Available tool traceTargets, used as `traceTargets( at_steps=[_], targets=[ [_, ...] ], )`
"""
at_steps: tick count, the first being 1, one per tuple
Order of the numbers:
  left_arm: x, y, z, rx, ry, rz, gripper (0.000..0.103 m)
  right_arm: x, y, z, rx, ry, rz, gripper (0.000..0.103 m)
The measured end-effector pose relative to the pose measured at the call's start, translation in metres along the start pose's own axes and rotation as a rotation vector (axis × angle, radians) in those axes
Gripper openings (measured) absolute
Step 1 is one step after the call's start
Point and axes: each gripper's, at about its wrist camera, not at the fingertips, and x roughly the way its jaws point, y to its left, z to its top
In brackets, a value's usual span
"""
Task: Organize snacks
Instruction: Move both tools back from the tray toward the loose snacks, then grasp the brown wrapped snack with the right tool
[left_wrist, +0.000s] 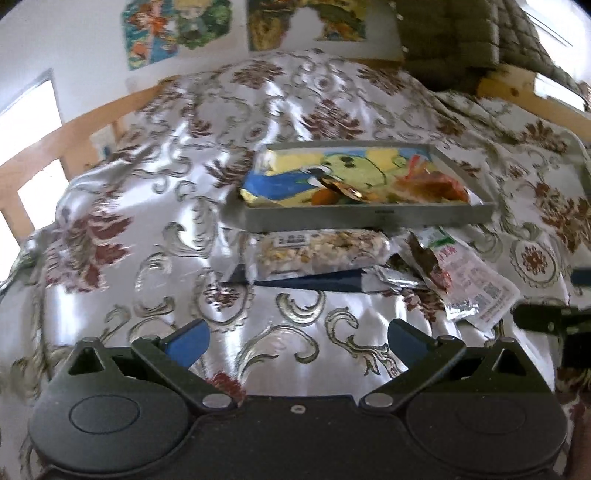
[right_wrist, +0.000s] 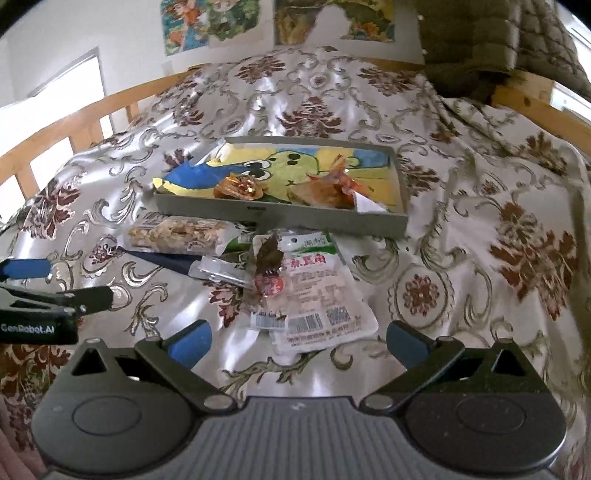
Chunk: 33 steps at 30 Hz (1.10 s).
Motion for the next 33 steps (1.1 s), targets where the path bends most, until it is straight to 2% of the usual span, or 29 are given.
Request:
traceTargets(
  at_steps=[7,13,18,23,29,33],
  targets=[
    [0.019,-0.007,0.001,0.04,0.008,-0.076,0.102,0.02,0.0,0.016,-0.134,0.001,0.008,0.103],
    [0.03,-0.029,0.002,0.224,-0.043,-0.111,0.102,0.05,-0.013,0.031,-0.108,0.02,0.068,0.103],
    [0.042,-0.042,0.002,0.349,-0.109,-0.211,0.102,0.071,-0.021,0.039,-0.049,0.033,0.134,0.1],
    [0.055,-0.051,0.002,0.439,-0.124,-0.274,0.1,0.089,-0.022,0.043,-0.023,0.06,0.209,0.092],
    [0.066,-0.05,0.006,0.451,-0.113,-0.345,0.094,0.105,-0.013,0.048,-0.029,0.082,0.245,0.077],
    [0.078,-0.049,0.008,0.444,-0.091,-0.345,0.088,0.115,-0.008,0.049,-0.05,0.1,0.237,0.067]
  ],
)
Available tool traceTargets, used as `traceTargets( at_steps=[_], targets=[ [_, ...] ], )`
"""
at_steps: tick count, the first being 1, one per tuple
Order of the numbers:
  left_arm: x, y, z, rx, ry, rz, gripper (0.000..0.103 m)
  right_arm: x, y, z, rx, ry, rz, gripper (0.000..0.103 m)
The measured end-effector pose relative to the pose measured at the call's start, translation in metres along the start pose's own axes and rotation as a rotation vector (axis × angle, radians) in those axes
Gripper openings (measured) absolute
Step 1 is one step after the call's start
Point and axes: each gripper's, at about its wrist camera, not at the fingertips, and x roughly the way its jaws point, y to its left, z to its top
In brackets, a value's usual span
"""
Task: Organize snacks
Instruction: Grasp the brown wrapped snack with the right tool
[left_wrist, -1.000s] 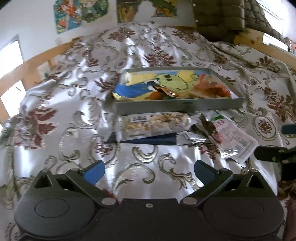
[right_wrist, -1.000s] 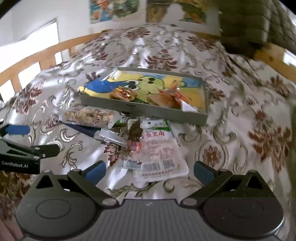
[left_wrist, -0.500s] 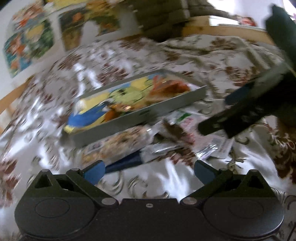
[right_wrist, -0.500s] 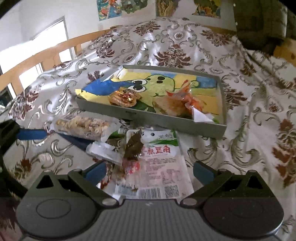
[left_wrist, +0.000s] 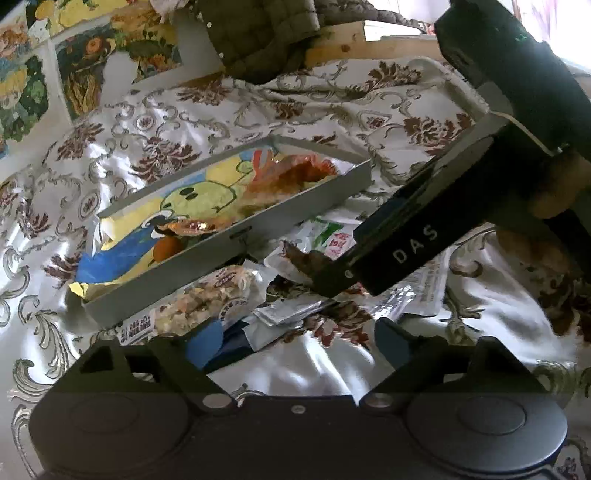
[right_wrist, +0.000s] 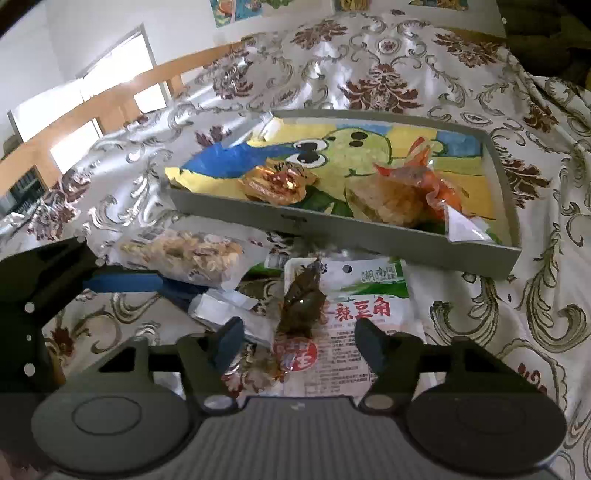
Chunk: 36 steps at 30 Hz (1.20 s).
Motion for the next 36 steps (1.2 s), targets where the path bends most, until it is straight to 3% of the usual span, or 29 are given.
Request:
traceTargets(
  at_steps=[3,7,16,25,27,29,33,36],
  targets=[
    [0.007,0.004,0.002,-0.016,0.016,0.011,0.083,0.007,0.0,-0.001,0.013,0.018,-0.002,0.065],
    [0.012,0.009,0.002,-0.019,0.023,0.009,0.079,0.012,0.001,-0.002,-0.006,0.03,-0.019,0.052],
    [0.018,0.014,0.001,-0.044,0.024,-0.008,0.066,0.006,-0.011,0.005,0.061,0.059,-0.046,0.051],
    [0.02,0.026,0.006,-0.205,0.028,-0.051,0.058,0.004,-0.028,0.008,0.097,0.067,-0.09,0.052],
    [0.022,0.027,0.007,-0.226,0.034,-0.042,0.051,0.005,-0.029,0.008,0.103,0.071,-0.089,0.052],
    [0.023,0.024,0.007,-0.186,0.038,-0.017,0.048,0.005,-0.029,0.009,0.101,0.073,-0.09,0.052],
    [0.029,0.01,0.006,-0.008,0.022,0.026,0.052,0.004,-0.029,0.009,0.097,0.078,-0.091,0.052],
    [0.035,0.01,0.009,0.052,0.025,-0.004,0.055,0.004,-0.029,0.008,0.094,0.081,-0.092,0.052]
  ],
)
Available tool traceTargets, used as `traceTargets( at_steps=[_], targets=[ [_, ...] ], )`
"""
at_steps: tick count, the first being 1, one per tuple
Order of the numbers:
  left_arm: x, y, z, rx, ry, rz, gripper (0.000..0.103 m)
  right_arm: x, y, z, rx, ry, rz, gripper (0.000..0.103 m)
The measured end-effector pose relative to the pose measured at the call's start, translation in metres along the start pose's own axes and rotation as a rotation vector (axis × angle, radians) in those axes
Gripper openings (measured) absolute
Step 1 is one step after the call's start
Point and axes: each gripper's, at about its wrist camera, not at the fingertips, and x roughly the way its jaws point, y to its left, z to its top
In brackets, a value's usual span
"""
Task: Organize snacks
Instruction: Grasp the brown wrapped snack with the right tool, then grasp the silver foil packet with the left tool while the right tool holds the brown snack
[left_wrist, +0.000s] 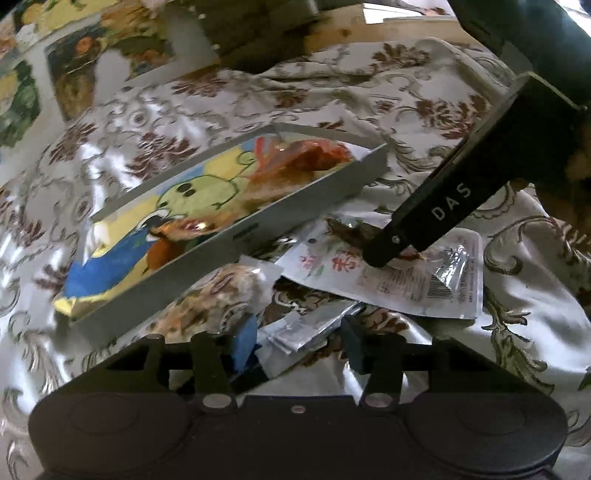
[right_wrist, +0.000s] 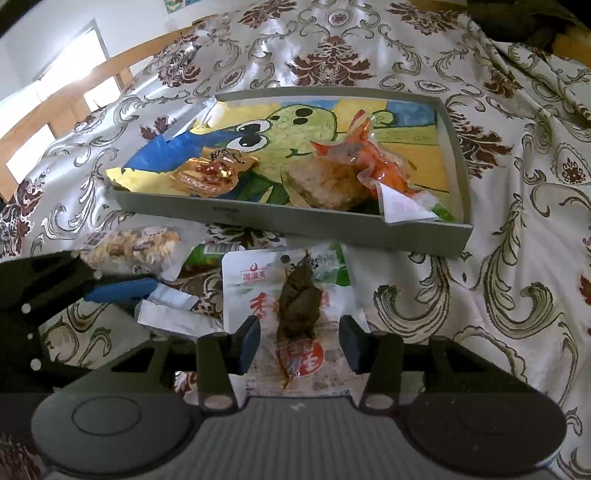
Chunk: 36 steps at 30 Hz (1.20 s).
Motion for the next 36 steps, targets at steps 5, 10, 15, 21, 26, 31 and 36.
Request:
traceTargets(
  at_steps=[5,10,15,21,26,31,36],
  targets=[
    [0.008,0.005,0.006,-0.023,0.01,-0.045,0.055,0.002,0.001,0.0,-0.004,0.001,0.002,0.052],
    [0.015,-0.008,0.009,0.057,0.042,-0.021,0.054,0.003,0.006,-0.001,-0.032,-0.001,-0.009,0.052],
    [0.017,-0.021,0.01,0.132,0.061,0.002,0.052,0.004,0.005,-0.001,-0.029,0.001,-0.007,0.053],
    [0.014,-0.034,0.01,0.199,0.066,0.017,0.033,0.004,0.004,-0.001,-0.03,0.006,-0.007,0.053],
    [0.013,-0.058,0.008,0.323,0.082,0.062,0.023,0.007,0.003,-0.002,-0.028,0.03,-0.003,0.055],
    [0.012,-0.065,0.013,0.284,0.138,0.096,0.022,0.008,0.009,-0.005,-0.068,0.031,-0.023,0.054],
    [0.012,-0.06,0.02,0.174,0.224,0.097,0.022,0.008,0.009,-0.006,-0.068,0.028,-0.027,0.053]
  ],
)
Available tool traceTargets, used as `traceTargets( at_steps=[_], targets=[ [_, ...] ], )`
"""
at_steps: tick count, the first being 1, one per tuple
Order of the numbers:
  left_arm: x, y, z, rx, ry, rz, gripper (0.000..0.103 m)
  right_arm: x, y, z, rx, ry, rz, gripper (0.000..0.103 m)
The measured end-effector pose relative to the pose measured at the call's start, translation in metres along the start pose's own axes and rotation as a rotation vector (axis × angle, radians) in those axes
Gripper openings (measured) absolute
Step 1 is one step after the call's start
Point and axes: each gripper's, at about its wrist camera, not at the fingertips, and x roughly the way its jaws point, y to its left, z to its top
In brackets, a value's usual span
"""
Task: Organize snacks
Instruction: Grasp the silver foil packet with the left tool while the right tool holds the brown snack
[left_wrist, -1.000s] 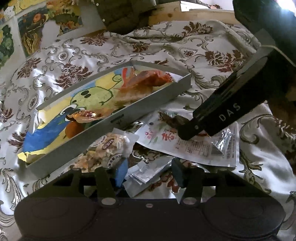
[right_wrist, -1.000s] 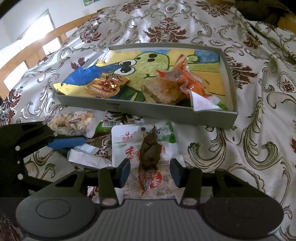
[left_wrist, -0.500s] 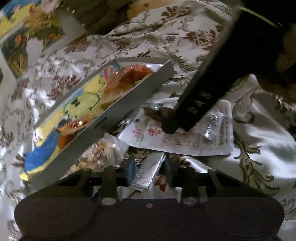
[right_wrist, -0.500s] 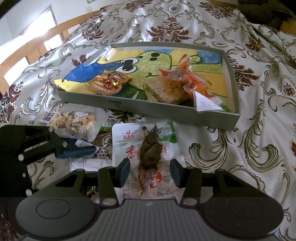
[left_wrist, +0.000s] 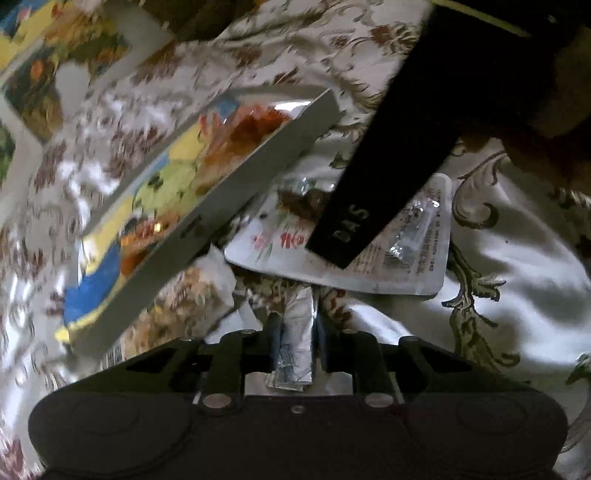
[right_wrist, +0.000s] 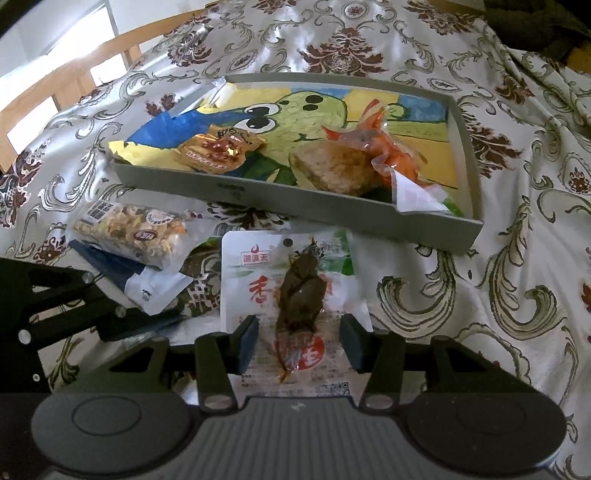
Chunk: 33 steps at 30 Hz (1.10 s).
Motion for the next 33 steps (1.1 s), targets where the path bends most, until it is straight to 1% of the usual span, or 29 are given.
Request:
traceTargets(
  at_steps=[5,13,21,26,33],
  targets=[
    [-0.003,0.01,-0.005,-0.091,0.031,-0.039,0.023,-0.001,0.001,-0.001,-0.01,-0.001,-0.009,0.052],
    [-0.013,0.022,-0.015,-0.249,0.021,-0.083,0.021,-0.007,-0.003,-0.001,0.013,-0.018,0.003,0.051],
    [-0.026,0.037,-0.023,-0.432,0.011,-0.103,0.021,-0.015,-0.004,-0.003,0.022,-0.033,0.01,0.048],
    [-0.032,0.044,-0.032,-0.517,-0.004,-0.102,0.021,-0.017,-0.004,-0.004,0.026,-0.037,0.006,0.048],
    [-0.04,0.049,-0.035,-0.58,-0.048,-0.108,0.021,-0.003,0.003,-0.008,-0.017,-0.006,-0.036,0.055]
  ],
)
